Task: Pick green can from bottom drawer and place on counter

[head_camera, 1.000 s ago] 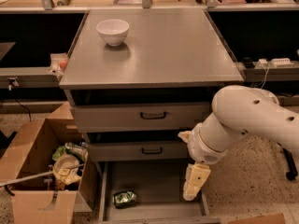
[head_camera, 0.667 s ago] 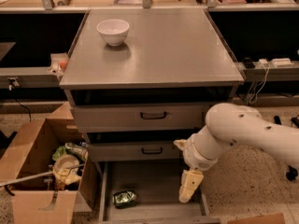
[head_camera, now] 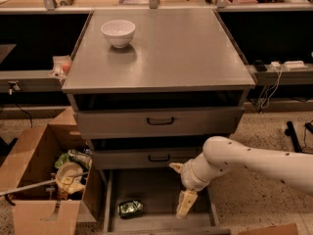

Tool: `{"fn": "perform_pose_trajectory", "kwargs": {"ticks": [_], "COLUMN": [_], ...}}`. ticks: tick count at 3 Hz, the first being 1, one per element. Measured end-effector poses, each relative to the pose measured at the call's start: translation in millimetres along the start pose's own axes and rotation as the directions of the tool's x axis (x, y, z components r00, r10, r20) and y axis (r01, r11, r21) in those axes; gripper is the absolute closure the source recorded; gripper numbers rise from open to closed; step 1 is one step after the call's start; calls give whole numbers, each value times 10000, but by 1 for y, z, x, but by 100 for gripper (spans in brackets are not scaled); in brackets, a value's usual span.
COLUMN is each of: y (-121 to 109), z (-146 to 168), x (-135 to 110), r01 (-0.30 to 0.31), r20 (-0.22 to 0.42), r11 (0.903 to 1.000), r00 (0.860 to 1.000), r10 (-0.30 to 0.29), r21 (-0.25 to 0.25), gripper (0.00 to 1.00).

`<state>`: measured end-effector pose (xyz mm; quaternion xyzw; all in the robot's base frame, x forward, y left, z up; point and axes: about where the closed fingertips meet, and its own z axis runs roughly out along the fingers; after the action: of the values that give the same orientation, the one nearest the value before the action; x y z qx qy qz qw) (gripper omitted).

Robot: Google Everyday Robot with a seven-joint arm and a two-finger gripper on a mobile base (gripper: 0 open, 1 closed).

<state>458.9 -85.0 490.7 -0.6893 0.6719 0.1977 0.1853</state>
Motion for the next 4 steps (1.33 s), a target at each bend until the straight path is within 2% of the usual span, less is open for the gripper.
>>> {"fn": "perform_pose_trajectory", "kwargs": {"ticks": [1,2,3,4], "y": [-6,5,4,0], "z": [62,84,82,103], "x": [8,15,14,13], "r01": [261,98,119,121], "r20": [977,1172,1154,1390], "r11": [9982,9961,9963,9939], "r00": [9950,9931,9933,9903], "r10": [-207,5,-20,32], "r21": [-545,-880,-851,-1096], "gripper": [0,0,0,0]}}
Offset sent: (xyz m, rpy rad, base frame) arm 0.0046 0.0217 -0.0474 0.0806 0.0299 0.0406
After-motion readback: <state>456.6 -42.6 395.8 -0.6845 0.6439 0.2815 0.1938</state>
